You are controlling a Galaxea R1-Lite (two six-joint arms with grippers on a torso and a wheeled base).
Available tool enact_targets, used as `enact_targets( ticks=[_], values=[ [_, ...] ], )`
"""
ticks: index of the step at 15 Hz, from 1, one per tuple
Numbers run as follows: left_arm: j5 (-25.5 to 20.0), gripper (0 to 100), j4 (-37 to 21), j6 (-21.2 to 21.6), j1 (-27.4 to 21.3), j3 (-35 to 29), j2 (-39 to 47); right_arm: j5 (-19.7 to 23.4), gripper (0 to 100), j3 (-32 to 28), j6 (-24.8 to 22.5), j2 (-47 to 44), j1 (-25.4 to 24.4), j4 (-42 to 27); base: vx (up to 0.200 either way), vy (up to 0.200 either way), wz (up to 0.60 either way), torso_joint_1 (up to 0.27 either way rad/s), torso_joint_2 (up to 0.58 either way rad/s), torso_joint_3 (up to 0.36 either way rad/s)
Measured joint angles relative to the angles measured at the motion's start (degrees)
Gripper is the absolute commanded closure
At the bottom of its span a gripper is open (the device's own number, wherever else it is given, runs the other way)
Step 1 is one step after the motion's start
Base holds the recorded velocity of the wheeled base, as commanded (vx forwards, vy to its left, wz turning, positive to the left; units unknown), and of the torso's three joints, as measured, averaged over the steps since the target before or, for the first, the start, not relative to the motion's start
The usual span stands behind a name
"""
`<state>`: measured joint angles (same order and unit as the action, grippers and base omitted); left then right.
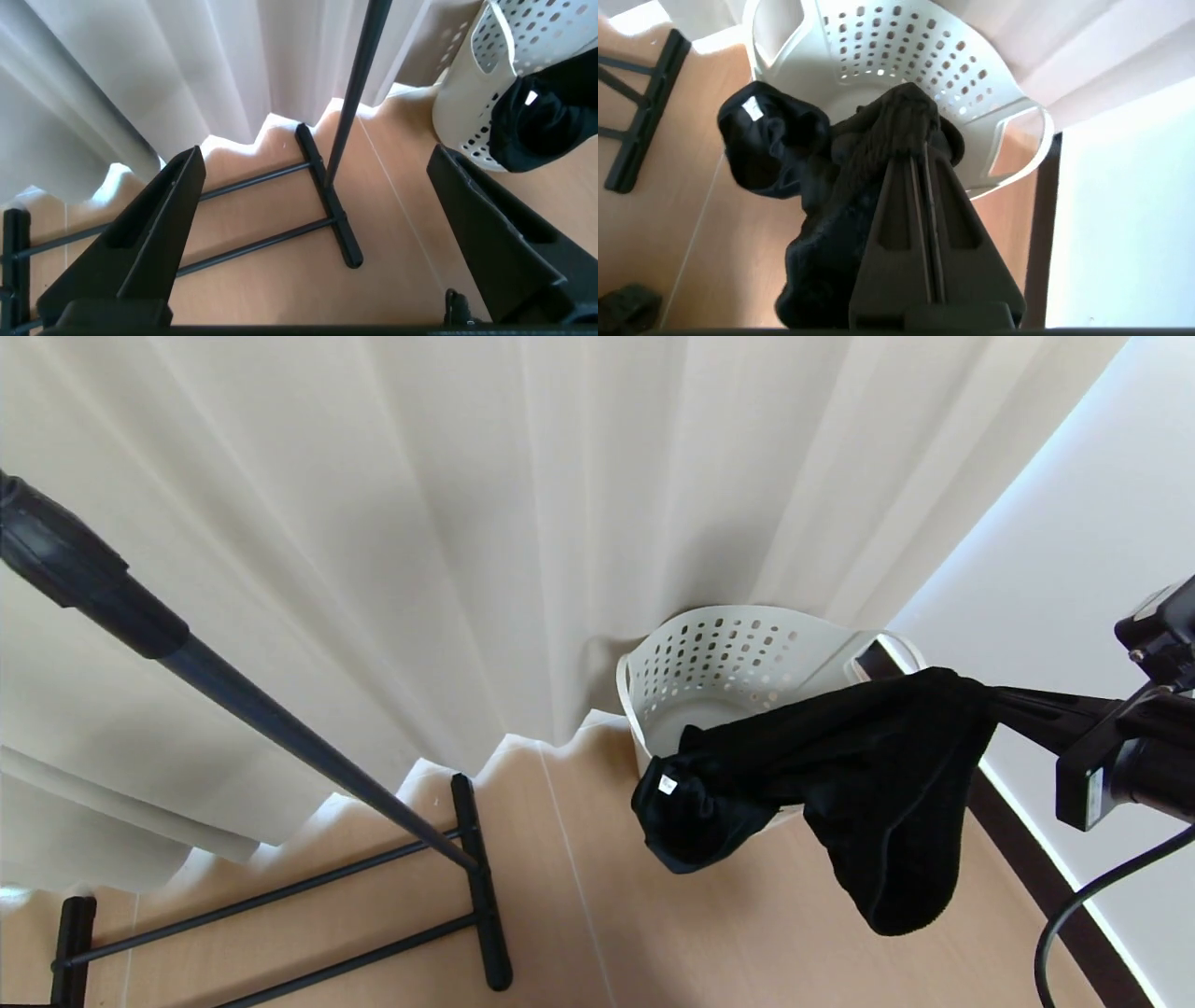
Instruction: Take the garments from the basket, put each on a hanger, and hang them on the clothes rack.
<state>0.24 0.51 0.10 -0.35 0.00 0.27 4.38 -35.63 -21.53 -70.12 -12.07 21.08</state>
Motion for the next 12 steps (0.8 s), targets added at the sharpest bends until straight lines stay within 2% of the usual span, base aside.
enact_targets(
  ticks=[3, 10, 12],
  values=[
    [0.0, 0, 0.0, 0.0, 0.0, 0.0, 0.0, 0.0, 100, 0.2, 0.0, -1.7, 0.7, 0.2, 0.0, 0.0, 0.0, 0.017, -0.22, 0.001],
    [0.0, 0, 0.0, 0.0, 0.0, 0.0, 0.0, 0.0, 100, 2.9, -0.1, -1.9, 0.6, 3.0, 0.0, 0.0, 0.0, 0.081, -0.42, -0.142],
    [0.0, 0, 0.0, 0.0, 0.0, 0.0, 0.0, 0.0, 100, 3.3, -0.1, -2.0, 0.6, 4.4, 0.0, 0.0, 0.0, 0.046, -0.17, 0.061]
  ],
)
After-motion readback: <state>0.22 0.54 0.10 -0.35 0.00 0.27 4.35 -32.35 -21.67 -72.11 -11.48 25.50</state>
